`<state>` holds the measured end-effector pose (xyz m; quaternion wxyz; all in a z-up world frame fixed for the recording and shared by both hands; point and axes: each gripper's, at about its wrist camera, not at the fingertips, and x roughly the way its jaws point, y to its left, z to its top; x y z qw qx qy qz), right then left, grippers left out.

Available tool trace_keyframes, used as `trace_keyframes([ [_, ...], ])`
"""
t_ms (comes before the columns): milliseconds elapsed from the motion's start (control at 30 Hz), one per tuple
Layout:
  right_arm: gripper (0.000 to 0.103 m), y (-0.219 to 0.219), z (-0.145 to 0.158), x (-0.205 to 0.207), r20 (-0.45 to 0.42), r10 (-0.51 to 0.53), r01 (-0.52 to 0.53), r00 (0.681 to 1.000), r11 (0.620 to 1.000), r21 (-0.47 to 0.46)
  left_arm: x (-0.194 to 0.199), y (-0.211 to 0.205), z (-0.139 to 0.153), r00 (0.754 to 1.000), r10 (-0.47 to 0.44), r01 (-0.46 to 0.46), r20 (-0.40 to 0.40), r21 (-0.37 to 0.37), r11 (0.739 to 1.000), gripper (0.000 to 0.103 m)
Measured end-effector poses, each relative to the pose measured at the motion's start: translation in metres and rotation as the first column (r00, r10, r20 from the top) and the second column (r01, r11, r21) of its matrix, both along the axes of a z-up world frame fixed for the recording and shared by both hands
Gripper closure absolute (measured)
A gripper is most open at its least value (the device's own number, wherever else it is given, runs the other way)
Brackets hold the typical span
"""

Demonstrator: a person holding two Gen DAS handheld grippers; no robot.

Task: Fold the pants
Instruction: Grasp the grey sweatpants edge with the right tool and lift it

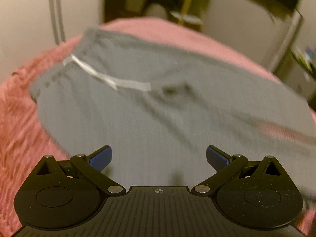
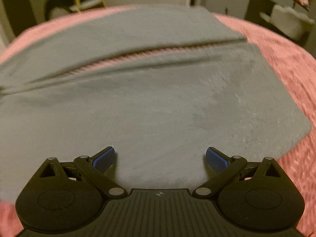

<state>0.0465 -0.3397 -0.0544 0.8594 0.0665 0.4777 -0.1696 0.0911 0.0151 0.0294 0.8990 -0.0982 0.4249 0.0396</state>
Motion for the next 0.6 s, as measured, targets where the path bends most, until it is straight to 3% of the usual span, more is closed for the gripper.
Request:
trace_keyframes([
  [67, 0.004, -0.018, -0.016, 0.002, -0.006, -0.031, 0.031, 1.0, 0.997, 0.075, 0.028, -0.001, -0.003, 0.996, 0.084, -0.083, 0.042, -0.011, 0.996, 0.0],
  [167, 0.004, -0.04, -0.021, -0.003, 0.034, -0.086, 0.078, 0.996, 0.977, 0.196, 0.065, -0.004, -0.024, 0.983, 0.184, -0.183, 0.021, -0.04, 0.982, 0.0],
  [233, 0.004, -0.045, -0.021, 0.002, -0.005, -0.053, 0.053, 0.999, 0.976, 0.211, 0.081, -0.004, -0.044, 0.974, 0.226, -0.225, 0.017, -0.065, 0.972, 0.0],
  [300, 0.006, -0.049, -0.011, 0.014, -0.084, 0.003, 0.017, 0.996, 0.974, 0.226, 0.085, -0.003, -0.06, 0.971, 0.237, -0.235, 0.039, -0.034, 0.971, 0.0],
  [333, 0.009, -0.051, 0.002, 0.019, -0.085, 0.01, 0.01, 0.996, 0.972, 0.234, 0.083, -0.001, -0.066, 0.966, 0.245, -0.247, 0.076, 0.01, 0.969, 0.0],
  [367, 0.009, -0.056, 0.019, 0.027, -0.03, 0.017, -0.009, 0.999, 0.971, 0.237, 0.083, 0.0, -0.07, 0.959, 0.261, -0.267, 0.108, 0.047, 0.963, 0.0],
  [433, 0.005, -0.07, 0.054, 0.058, 0.087, -0.001, -0.018, 0.996, 0.977, 0.213, 0.085, 0.001, -0.079, 0.937, 0.308, -0.324, 0.163, 0.088, 0.942, 0.0],
  [500, 0.005, -0.087, 0.075, 0.11, 0.176, -0.042, 0.005, 0.983, 0.979, 0.205, 0.088, 0.009, -0.09, 0.911, 0.361, -0.378, 0.201, 0.05, 0.924, 0.0],
  [600, 0.017, -0.117, 0.078, 0.203, 0.192, -0.171, 0.13, 0.966, 0.969, 0.209, 0.09, 0.013, -0.108, 0.911, 0.359, -0.368, 0.203, 0.01, 0.93, 0.0],
])
